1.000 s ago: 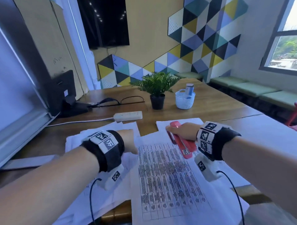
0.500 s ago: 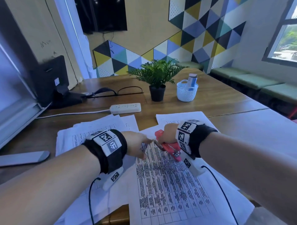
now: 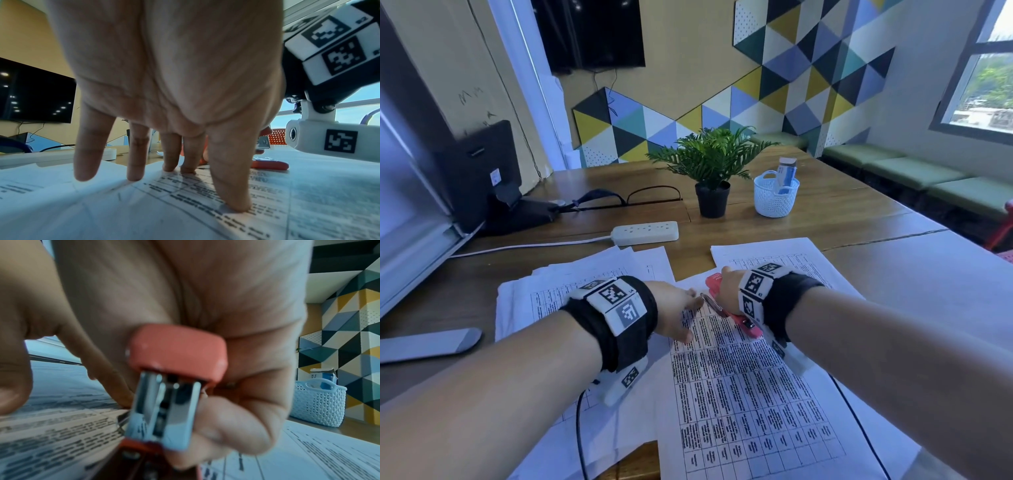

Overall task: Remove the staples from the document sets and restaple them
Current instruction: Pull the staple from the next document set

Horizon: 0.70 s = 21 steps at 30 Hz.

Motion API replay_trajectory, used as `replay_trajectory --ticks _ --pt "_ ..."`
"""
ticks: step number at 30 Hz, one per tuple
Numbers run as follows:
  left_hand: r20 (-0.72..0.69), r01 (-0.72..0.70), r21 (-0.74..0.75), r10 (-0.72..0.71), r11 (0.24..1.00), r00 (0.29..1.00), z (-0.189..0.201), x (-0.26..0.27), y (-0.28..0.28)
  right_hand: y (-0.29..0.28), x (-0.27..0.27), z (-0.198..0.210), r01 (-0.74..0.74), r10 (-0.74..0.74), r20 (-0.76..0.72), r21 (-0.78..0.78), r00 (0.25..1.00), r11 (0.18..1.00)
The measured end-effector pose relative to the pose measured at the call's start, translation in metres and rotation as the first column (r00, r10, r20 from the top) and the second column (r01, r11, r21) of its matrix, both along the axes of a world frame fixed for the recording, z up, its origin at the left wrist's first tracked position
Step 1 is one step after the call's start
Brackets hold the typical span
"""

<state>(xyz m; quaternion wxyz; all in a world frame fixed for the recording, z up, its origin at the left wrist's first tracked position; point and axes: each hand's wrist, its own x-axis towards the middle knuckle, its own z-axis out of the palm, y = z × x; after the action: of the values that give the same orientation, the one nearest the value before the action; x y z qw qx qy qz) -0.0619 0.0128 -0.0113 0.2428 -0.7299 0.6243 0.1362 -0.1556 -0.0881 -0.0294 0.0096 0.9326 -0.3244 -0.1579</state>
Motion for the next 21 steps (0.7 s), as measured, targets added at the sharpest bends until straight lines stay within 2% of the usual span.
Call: replay_trajectory --ticks 2,5,10,13,16,19,21 --pt "0.001 -0.001 -0.002 0.001 1.0 1.0 0.0 0.0 0.0 -0.003 0.003 -0.003 -0.025 0.025 -0.022 -0.005 0.999 1.0" --pt "0.0 0.0 0.0 0.0 1.0 1.0 0.0 0.001 0.0 -0.005 0.005 -0.007 -0.035 0.03 -0.05 -0.095 0.998 0.995" --pt "-0.009 -0.01 -0.004 0.01 1.0 1.0 0.001 0.001 0.001 -0.004 0.006 0.006 -0.016 0.017 -0.048 0.011 0.999 1.0" --pt "-0.017 -0.024 -0.013 0.024 1.0 1.0 0.0 0.0 0.002 -0.005 0.023 0.0 0.011 -0.019 -0.199 -0.044 0.98 0.999" --pt "-0.013 -0.035 -0.006 0.035 0.999 0.999 0.0 -0.001 0.001 -0.01 0.029 -0.007 0.001 -0.017 -0.223 -0.068 0.975 0.998" --pt "-0.005 -0.036 0.004 0.036 0.999 0.999 0.001 -0.002 0.0 -0.005 0.022 -0.004 -0.089 0.054 -0.248 -0.133 0.967 0.987" --pt "0.0 -0.042 0.008 0.042 0.999 0.999 0.0 0.0 -0.001 -0.014 0.026 -0.005 -0.075 0.04 -0.259 -0.126 0.965 0.989"
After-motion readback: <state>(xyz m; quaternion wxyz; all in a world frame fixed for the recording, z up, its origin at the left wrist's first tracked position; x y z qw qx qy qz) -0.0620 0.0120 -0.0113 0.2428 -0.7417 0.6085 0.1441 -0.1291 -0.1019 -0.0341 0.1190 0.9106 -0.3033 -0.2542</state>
